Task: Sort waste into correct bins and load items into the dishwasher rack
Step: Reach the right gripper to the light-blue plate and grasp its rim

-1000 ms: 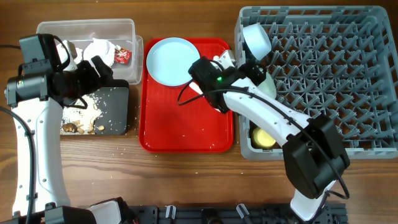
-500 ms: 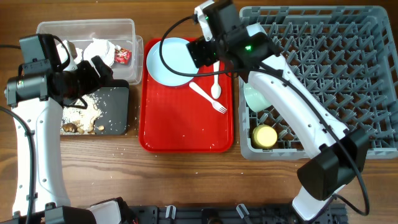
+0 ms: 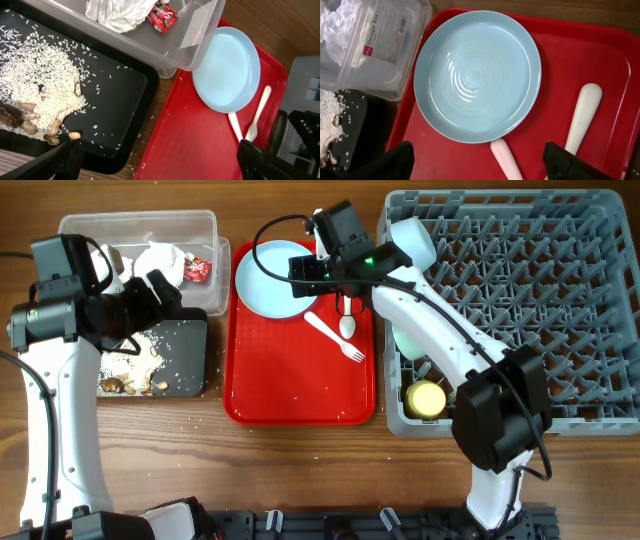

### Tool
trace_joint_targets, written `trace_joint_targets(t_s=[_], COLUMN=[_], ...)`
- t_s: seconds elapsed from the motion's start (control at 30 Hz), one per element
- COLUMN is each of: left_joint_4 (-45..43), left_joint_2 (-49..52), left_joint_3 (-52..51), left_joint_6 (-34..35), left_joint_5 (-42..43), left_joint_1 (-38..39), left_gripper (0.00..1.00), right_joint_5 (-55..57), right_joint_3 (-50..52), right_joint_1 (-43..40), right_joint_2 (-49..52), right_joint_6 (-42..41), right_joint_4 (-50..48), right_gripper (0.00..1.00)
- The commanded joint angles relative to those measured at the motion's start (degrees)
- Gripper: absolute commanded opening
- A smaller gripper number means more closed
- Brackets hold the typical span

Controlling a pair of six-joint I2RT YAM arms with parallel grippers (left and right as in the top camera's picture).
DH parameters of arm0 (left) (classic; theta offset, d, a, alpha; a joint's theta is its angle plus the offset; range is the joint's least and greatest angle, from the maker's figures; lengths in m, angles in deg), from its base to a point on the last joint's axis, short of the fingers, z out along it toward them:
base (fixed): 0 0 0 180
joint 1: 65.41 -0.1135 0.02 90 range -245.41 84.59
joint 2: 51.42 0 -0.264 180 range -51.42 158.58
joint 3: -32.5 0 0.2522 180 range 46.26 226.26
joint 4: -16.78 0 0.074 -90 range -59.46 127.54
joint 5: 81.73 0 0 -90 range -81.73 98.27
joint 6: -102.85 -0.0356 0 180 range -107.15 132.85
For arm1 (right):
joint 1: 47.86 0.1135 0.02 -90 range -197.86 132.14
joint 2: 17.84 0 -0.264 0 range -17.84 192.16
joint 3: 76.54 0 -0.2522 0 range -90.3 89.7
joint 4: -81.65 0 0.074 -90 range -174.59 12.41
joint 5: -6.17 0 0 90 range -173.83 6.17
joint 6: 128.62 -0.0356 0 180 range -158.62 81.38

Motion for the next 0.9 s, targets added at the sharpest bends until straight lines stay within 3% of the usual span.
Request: trace_joint_targets(t_s=[0.0,0.6,0.87], left_joint_4=[0.0,0.0,0.0], left_joint_2=[-0.9,-0.9,-0.9], left_joint_3=[0.6,0.6,0.6], left_joint_6=[0.0,0.0,0.0], left_joint_5=[-0.1,-0.1,-0.2], left_joint_1=[-0.2,-0.2,-0.2], left_gripper=[1.00,1.00,1.00], right_joint_5=[0.9,4.6,5.8], right_joint_3=[0.3,0.4,0.4], right_joint_1=[0.0,0.0,0.0], right_joint_2=[2.4,12.2,15.9], right_joint_6=[-4.7,-13.7,-19.2], right_joint_4=[-0.3,-2.3,-4.3], right_gripper=[0.82,0.53,0.29])
